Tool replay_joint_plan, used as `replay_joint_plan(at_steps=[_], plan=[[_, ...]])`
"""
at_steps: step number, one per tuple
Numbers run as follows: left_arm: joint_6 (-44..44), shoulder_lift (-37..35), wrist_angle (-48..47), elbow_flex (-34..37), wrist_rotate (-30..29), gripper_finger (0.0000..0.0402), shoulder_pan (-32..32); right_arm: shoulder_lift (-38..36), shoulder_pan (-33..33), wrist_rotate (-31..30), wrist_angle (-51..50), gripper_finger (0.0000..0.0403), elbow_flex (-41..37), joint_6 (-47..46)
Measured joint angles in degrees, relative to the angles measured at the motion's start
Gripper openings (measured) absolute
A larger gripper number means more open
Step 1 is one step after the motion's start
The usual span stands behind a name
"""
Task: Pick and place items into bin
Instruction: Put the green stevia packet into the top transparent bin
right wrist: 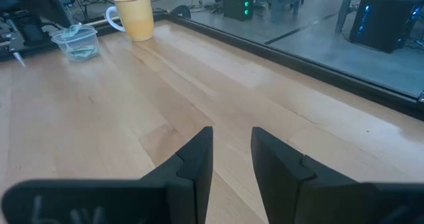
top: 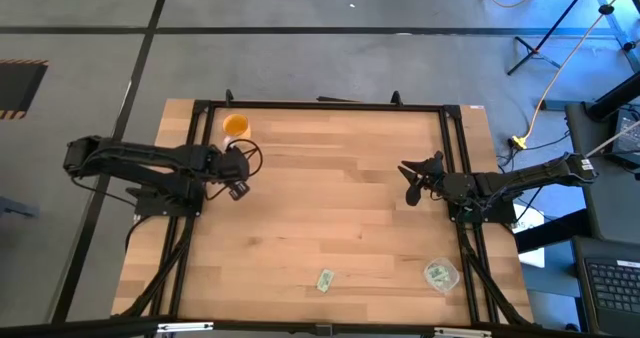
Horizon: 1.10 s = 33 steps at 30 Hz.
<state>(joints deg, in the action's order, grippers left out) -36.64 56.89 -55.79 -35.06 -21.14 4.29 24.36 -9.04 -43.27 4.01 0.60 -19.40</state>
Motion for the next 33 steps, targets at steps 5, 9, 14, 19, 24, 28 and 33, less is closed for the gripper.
replay_joint_plan(at_steps=[5, 9, 14, 19, 24, 28, 33], plan=[[-2.21, -0.16, -0.25, 2.19, 0.17, 0.0002, -0.01, -0.02, 0.00, 0.00, 0.00, 0.0106, 0.00, -0.02], [-3.13, -0.16, 0.01, 3.12, 0.00, 0.0002, -0.02, 0.00, 0.00, 0.00, 0.00, 0.0106, 0.00, -0.02], [-3.24, -0.16, 0.99, 3.51, -0.20, 0.0015, -0.02, -0.01, 0.00, 0.00, -0.01, 0.0106, 0.00, -0.04], [-3.26, -0.16, 1.14, 3.51, 0.02, 0.0043, -0.02, -0.01, 0.00, 0.00, 0.00, 0.0106, 0.00, -0.04], [-2.07, -0.16, 1.14, 3.51, 0.01, 0.0071, -0.02, -0.01, 0.00, 0.00, 0.00, 0.0106, 0.01, -0.04], [-1.16, -0.25, 1.14, 2.91, 0.00, 0.0086, -0.09, 0.00, 0.00, 0.00, -0.02, 0.0106, 0.01, -0.04], [1.50, -0.28, 1.51, -1.25, 0.09, 0.0099, -1.29, 0.00, 0.00, -0.01, -0.02, 0.0106, 0.00, -0.04]])
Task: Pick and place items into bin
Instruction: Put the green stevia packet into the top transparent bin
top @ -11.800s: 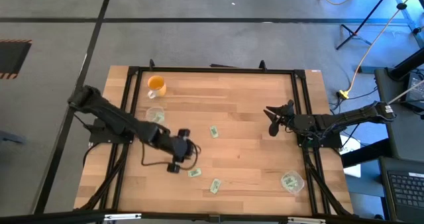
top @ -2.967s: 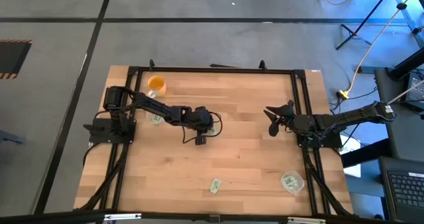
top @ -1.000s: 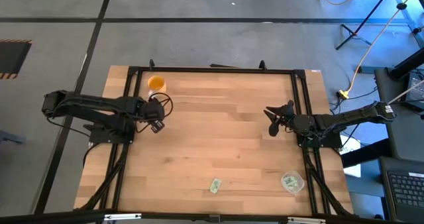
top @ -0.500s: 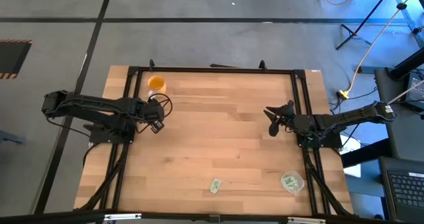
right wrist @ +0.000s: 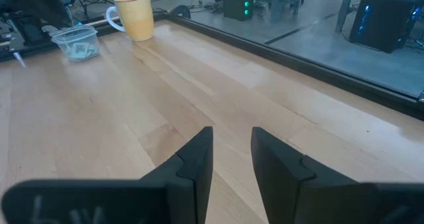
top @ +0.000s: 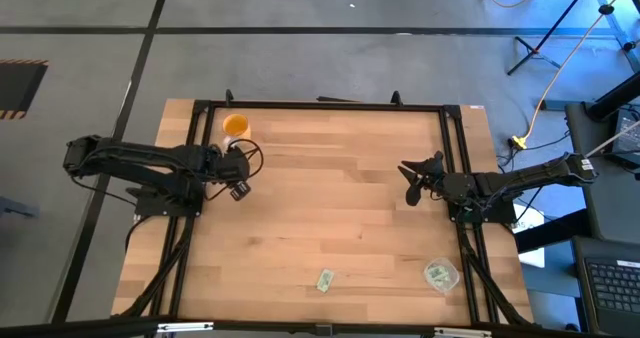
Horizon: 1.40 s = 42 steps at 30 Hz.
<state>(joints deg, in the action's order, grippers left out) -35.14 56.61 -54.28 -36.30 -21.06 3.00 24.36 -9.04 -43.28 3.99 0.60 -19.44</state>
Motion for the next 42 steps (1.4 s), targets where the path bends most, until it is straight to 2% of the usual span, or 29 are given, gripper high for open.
replay_joint_plan(at_steps=[3, 6, 12, 19, 27, 31, 38, 42], plan=[[2.32, -0.02, 2.23, -3.19, 0.21, 0.0103, -1.73, 0.00, 0.00, 0.01, 0.02, 0.0106, 0.00, 0.00], [5.51, -0.02, 9.70, -5.22, 2.24, 0.0104, -4.03, -0.01, 0.00, -0.01, 0.02, 0.0106, 0.01, 0.00], [13.84, 2.87, 28.84, -5.32, 11.68, 0.0106, -9.35, -0.02, 0.00, -0.01, 0.02, 0.0106, 0.00, 0.11], [22.81, 15.36, 43.56, -5.32, 15.65, 0.0119, -15.44, -0.02, 0.00, -0.01, -0.01, 0.0106, 0.02, 0.15], [28.82, 29.07, 66.67, -5.34, 21.04, 0.0146, -19.70, 0.00, 0.01, -0.01, 0.00, 0.0106, 0.00, 0.15], [29.52, 34.48, 67.19, -9.59, 22.54, 0.0147, -21.20, -0.01, 0.01, -0.01, 0.01, 0.0106, 0.00, 0.11], [33.45, 45.45, 56.85, -20.70, 22.75, 0.0144, -22.64, -0.02, 0.02, -0.01, 0.02, 0.0106, 0.02, 0.04], [34.92, 49.12, 55.43, -23.46, 23.03, 0.0144, -23.11, 0.00, 0.02, -0.01, -0.01, 0.0106, 0.01, 0.02]])
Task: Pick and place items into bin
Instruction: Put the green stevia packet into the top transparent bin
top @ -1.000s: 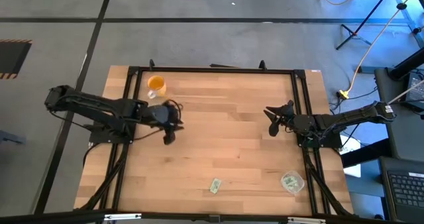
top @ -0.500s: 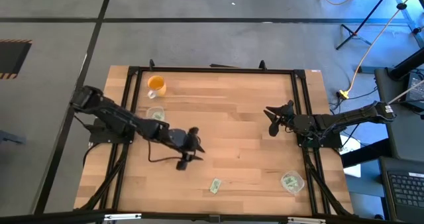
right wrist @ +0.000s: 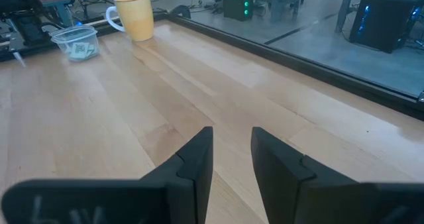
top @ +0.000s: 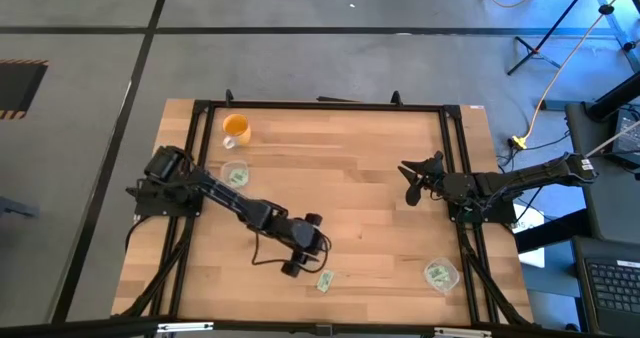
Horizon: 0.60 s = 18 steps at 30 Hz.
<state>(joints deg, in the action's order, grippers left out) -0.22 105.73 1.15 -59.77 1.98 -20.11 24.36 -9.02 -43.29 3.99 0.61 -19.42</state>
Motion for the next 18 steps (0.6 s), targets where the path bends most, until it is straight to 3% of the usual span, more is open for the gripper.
replay_joint_plan(at_steps=[4, 11, 18], plan=[[0.41, 1.22, 0.97, -1.42, 2.87, 0.0143, -0.80, -0.01, 0.00, -0.02, 0.02, 0.0106, 0.00, 0.00], [-0.01, 2.13, 4.22, -1.46, -0.75, 0.0143, -1.89, 0.00, 0.00, 0.00, 0.02, 0.0106, 0.01, 0.00], [-0.01, 4.94, 7.81, -1.51, -0.52, 0.0143, -2.09, 0.00, -0.01, -0.02, 0.02, 0.0106, 0.00, -0.02]])
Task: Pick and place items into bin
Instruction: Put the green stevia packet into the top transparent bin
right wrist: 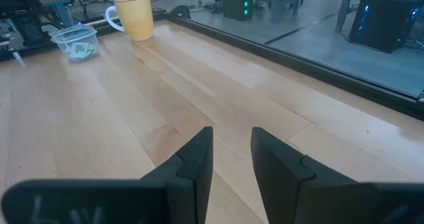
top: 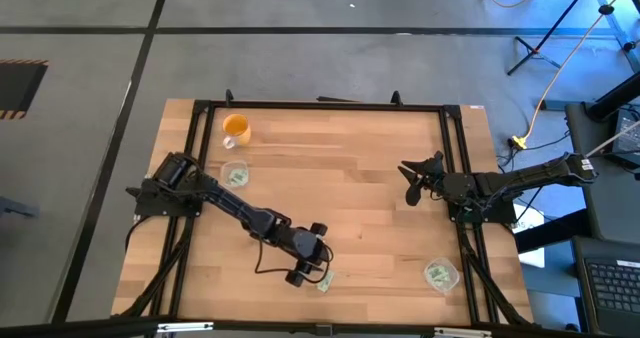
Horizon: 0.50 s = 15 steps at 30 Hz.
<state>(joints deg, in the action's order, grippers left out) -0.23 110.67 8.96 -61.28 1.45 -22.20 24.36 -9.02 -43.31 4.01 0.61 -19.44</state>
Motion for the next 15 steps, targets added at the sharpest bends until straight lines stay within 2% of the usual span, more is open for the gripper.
replay_joint_plan(at_steps=[4, 15], plan=[[0.08, 1.70, 3.70, 0.02, 1.07, 0.0143, -0.27, 0.00, 0.01, 0.00, -0.01, 0.0106, 0.01, 0.00], [-1.14, 5.53, 6.56, 0.13, 0.72, 0.0143, -0.29, -0.02, 0.01, -0.02, -0.01, 0.0106, 0.00, -0.11]])
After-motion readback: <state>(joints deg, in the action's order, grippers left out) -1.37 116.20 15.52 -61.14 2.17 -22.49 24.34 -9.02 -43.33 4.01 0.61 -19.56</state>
